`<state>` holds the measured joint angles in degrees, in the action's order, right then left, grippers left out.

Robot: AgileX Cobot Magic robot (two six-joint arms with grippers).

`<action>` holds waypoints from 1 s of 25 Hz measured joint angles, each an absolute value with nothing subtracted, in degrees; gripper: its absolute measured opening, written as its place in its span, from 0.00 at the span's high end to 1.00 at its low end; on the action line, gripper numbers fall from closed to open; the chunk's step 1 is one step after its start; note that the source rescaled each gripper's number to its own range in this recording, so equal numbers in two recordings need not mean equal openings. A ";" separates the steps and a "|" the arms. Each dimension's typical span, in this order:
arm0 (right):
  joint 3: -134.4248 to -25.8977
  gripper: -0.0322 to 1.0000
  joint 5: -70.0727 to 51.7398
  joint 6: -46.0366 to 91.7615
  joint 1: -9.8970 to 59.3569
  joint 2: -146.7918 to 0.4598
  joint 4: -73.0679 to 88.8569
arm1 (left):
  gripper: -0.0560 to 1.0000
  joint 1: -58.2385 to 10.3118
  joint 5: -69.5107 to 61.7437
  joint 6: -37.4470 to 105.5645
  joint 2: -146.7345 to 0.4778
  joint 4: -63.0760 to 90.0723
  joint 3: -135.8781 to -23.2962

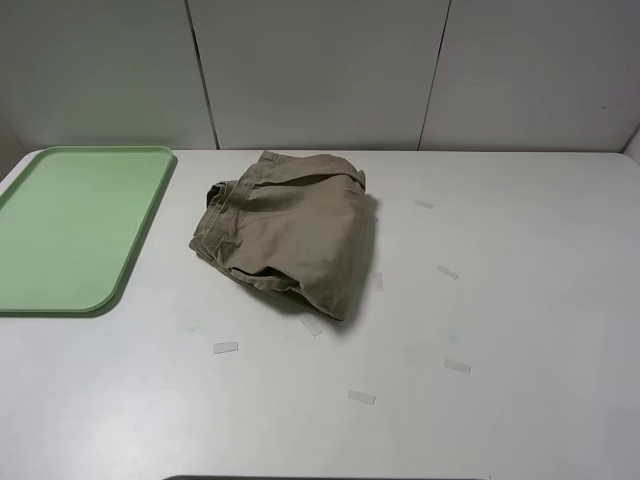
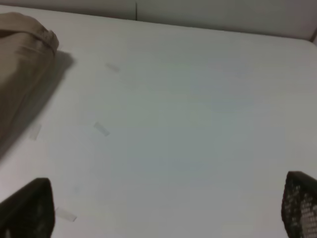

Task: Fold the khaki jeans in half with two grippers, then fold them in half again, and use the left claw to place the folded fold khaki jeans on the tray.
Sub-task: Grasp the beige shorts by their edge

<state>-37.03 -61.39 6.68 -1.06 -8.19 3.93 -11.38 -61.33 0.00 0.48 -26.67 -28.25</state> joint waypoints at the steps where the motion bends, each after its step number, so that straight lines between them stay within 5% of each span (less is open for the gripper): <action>1: -35.84 0.00 -61.15 6.49 -1.06 -7.04 4.18 | 0.26 -11.38 -61.33 0.00 0.48 -26.67 -28.25; 25: -28.64 0.00 -58.98 6.29 -1.06 -1.41 5.60 | 0.26 -11.38 -61.33 0.00 0.48 -26.67 -28.25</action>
